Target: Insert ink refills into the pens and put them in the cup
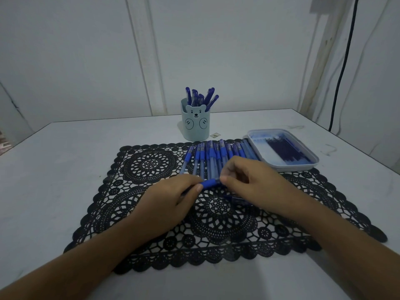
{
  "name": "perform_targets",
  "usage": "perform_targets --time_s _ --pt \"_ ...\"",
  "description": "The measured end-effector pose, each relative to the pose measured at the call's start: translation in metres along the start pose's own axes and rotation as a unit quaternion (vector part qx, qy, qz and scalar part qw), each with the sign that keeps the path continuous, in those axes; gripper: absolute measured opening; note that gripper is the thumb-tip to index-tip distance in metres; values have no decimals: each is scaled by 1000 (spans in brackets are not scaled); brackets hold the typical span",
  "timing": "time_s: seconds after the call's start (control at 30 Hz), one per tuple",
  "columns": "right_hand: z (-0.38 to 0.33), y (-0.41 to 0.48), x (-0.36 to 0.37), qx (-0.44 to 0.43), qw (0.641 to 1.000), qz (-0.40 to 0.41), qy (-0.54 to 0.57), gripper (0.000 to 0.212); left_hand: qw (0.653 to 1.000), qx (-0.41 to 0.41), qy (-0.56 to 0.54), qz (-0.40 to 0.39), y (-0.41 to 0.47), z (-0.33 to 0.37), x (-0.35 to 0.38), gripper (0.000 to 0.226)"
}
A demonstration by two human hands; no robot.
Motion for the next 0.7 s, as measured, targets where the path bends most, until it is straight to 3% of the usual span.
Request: perform_targets --time_s 0.1,0.23,0.37,0.5,0.63,0.7 --pt "1 1 0 12 1000 20 -14 34 1000 11 3 -11 -1 2 2 33" --pt "4 0 0 18 999 -12 28 10 1000 2 -3 8 1 0 -1 34" --pt "6 2 0 38 999 -9 18 31 1000 14 9 6 0 2 -1 34" --pt "4 -1 2 30 998 -34 41 11 1000 6 1 11 0 1 -2 34" --pt "4 0 0 34 999 -18 6 31 1000 10 5 4 0 2 0 35" --pt "3 0 1 33 999 -26 17 23 1000 2 -5 8 0 1 -1 34"
Point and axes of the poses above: each hand's wrist, its own y-axis towards the middle knuckle, its own x-axis out of the palm, z = x × y, the point moved 6 cm from there along y, towards the middle knuckle, and after that the axes turned 7 degrees about z, right-handed, at the moved point
